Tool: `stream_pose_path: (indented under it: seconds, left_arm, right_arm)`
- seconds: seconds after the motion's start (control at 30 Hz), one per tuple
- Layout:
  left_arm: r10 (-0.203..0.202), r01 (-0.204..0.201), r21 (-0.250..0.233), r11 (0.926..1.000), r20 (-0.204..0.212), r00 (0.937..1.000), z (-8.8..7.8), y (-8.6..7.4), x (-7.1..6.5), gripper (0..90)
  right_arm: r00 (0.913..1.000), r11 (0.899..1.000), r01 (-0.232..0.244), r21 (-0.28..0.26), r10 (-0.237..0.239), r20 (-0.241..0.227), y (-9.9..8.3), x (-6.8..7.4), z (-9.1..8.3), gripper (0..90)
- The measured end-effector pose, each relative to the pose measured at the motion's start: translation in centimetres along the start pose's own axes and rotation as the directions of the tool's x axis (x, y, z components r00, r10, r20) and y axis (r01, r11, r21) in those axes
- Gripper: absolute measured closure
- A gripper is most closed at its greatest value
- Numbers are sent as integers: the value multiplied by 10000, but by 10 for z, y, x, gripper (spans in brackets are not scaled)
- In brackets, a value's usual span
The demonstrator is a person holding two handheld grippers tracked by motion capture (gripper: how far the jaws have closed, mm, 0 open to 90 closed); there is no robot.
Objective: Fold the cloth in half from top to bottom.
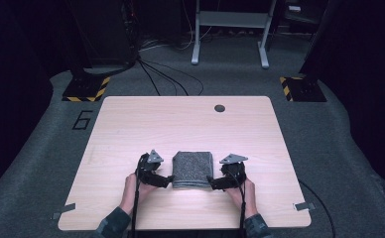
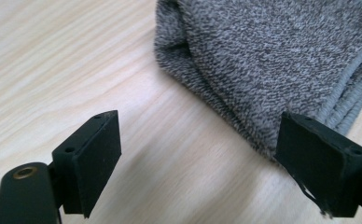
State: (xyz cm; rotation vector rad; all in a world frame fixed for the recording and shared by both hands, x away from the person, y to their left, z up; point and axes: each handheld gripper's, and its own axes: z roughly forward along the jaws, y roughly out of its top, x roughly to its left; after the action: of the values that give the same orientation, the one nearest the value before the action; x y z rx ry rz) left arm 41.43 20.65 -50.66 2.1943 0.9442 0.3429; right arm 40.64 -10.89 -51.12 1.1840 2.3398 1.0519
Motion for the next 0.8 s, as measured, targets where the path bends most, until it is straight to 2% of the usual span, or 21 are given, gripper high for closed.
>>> stream_pose_path:
  seconds: [0.13,0.17,0.27,0.33,0.4,0.43,0.5,0.63,0.67,0.7,0.73,0.8]
  left_arm:
    - [-130,127,-96,9999,-371,9992,-16,-11,8,116]
    - [-313,305,-164,9994,-506,9982,-19,-16,10,108]
    - [-474,471,-61,9989,-889,9949,-28,-32,20,103]
    - [-792,771,-217,9968,-1209,9895,-31,-43,25,102]
    - [-1093,1085,-131,9940,-1288,9856,-36,-52,32,107]
    - [-1024,1018,-111,9947,-1455,9840,-38,-56,35,110]
    - [-1317,1292,-258,9913,-1688,9768,-42,-63,40,110]
    - [-1657,1611,-392,9862,-2089,9638,-49,-75,50,110]
    - [-1708,1654,-432,9853,-2089,9629,-51,-77,52,110]
    - [-1756,1695,-464,9844,-2261,9581,-53,-80,52,111]
    - [-1746,1665,-540,9846,-2336,9565,-54,-82,53,110]
    - [-1885,1748,-771,9816,-2427,9516,-56,-87,53,107]
  right_arm:
    - [9994,9992,-278,-277,283,193,-6,-11,-17,20]
    - [9983,9982,-526,-289,533,231,-9,-14,-21,19]
    - [9954,9971,-707,-281,724,634,-22,-25,-31,20]
    - [9912,9956,-903,-232,921,952,-32,-33,-37,21]
    - [9854,9939,-1092,-137,1101,1301,-41,-42,-42,21]
    - [9781,9915,-1297,-107,1297,1628,-51,-50,-47,21]
    - [9751,9907,-1361,-99,1357,1754,-54,-53,-48,21]
    - [9578,9904,-1381,20,1330,2549,-70,-66,-56,10]
    - [9571,9898,-1420,-103,1399,2536,-73,-68,-57,9]
    - [9567,9887,-1494,-150,1484,2503,-75,-71,-58,8]
    - [9554,9866,-1625,-138,1608,2476,-76,-72,-60,5]
    - [9596,9879,-1553,-47,1519,2368,-78,-75,-61,0]
